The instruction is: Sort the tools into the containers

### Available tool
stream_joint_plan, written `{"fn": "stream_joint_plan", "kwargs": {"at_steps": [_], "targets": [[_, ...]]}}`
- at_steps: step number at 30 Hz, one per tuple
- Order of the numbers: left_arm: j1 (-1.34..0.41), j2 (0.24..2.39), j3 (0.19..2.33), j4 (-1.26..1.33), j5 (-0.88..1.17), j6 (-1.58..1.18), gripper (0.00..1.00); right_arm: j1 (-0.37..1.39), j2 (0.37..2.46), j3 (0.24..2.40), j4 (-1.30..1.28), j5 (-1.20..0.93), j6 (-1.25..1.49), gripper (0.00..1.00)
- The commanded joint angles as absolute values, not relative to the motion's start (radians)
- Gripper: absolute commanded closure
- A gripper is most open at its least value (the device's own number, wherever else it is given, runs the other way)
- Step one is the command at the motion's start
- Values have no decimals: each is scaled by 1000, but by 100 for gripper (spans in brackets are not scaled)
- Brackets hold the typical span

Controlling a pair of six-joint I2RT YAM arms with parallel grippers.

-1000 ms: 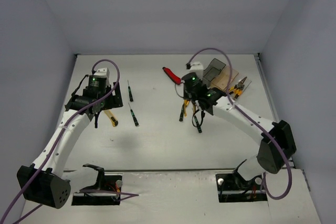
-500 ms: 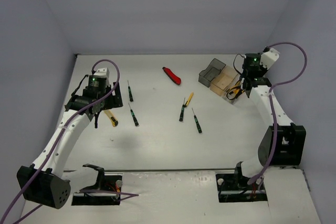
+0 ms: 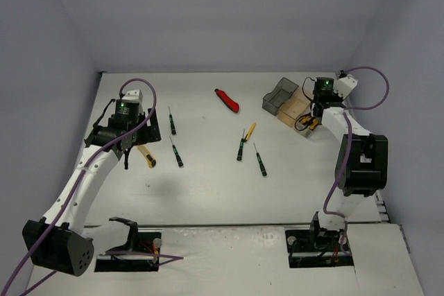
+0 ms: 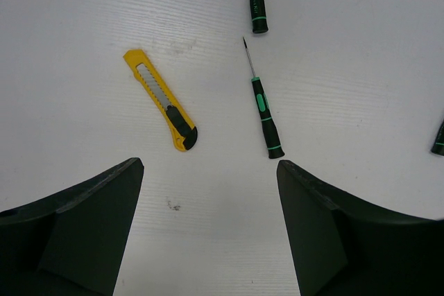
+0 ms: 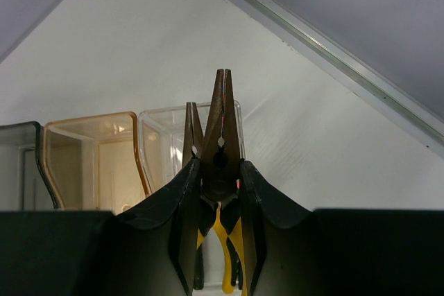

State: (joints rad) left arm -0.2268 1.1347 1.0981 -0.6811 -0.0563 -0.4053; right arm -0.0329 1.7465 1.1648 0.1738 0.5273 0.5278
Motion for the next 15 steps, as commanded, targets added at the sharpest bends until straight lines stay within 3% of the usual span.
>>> {"fn": "stream_joint_plan", "kwargs": {"at_steps": [1, 13, 14, 15], "targets": [[-217, 1123, 1111, -655, -63, -414, 25, -38, 1737, 1212, 302, 594, 538, 100], [-216, 1120, 1111, -655, -67, -413, 25, -37, 1796, 1205, 314, 530, 508, 100], [-216, 1120, 1111, -655, -68, -413, 25, -36, 1790, 1200, 314, 519, 503, 98], [-216, 1120, 1111, -654, -69, -413, 25, -30, 1782, 1194, 314, 512, 496, 89]]}}
